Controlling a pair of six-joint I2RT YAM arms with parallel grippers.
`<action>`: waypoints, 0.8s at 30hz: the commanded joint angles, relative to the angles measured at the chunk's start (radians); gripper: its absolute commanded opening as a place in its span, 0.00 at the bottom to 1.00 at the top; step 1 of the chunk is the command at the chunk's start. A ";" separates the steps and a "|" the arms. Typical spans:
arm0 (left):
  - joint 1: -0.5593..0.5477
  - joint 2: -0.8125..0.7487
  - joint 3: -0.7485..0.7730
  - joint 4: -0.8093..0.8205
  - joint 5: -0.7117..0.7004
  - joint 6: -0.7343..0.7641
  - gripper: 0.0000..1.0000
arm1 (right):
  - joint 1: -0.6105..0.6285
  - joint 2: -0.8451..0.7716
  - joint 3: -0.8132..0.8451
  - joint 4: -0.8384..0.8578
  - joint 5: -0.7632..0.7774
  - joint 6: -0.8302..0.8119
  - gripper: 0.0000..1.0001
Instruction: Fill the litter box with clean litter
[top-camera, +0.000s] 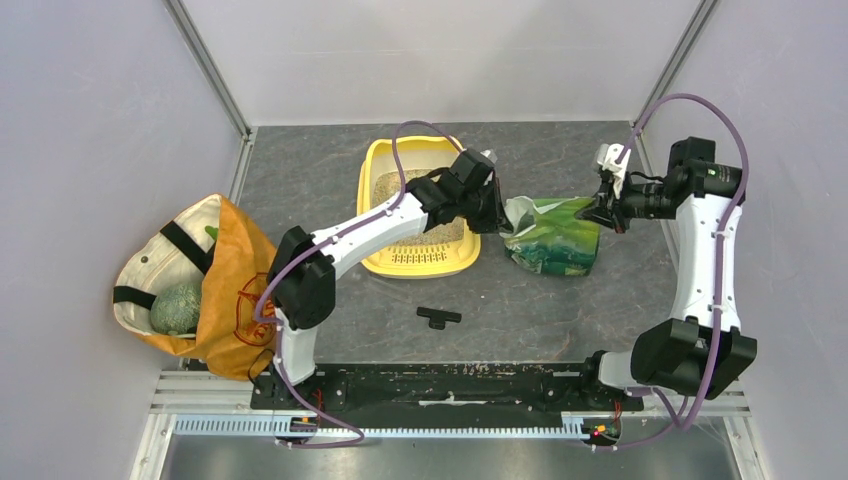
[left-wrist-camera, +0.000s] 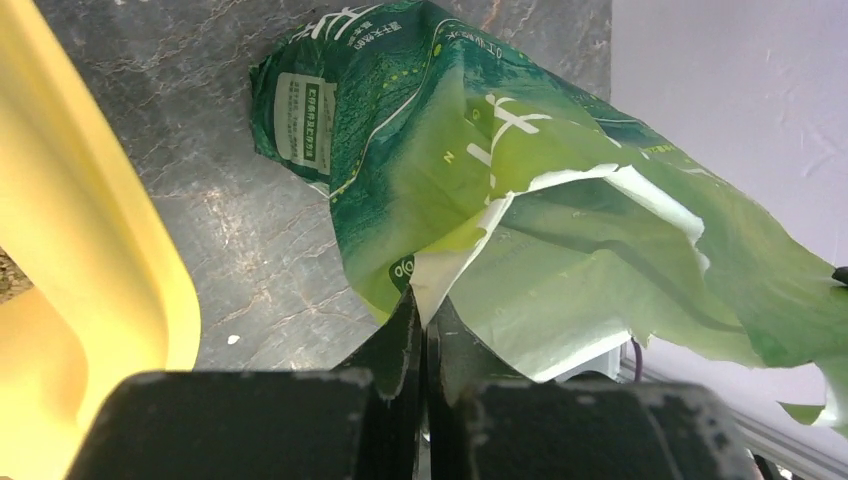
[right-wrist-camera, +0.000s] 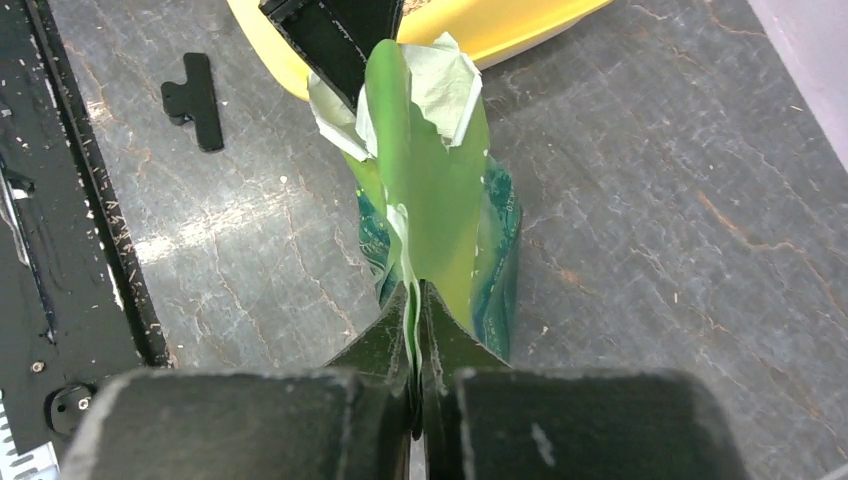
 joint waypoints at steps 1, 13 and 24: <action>-0.013 -0.096 -0.029 0.030 -0.044 0.075 0.02 | 0.007 0.005 0.005 -0.004 -0.038 -0.040 0.17; 0.007 -0.158 0.084 -0.012 -0.120 0.348 0.88 | 0.000 -0.055 0.050 0.023 -0.028 0.075 0.70; 0.312 -0.590 -0.172 -0.311 0.349 1.230 0.88 | -0.005 -0.116 0.100 0.331 -0.025 0.521 0.93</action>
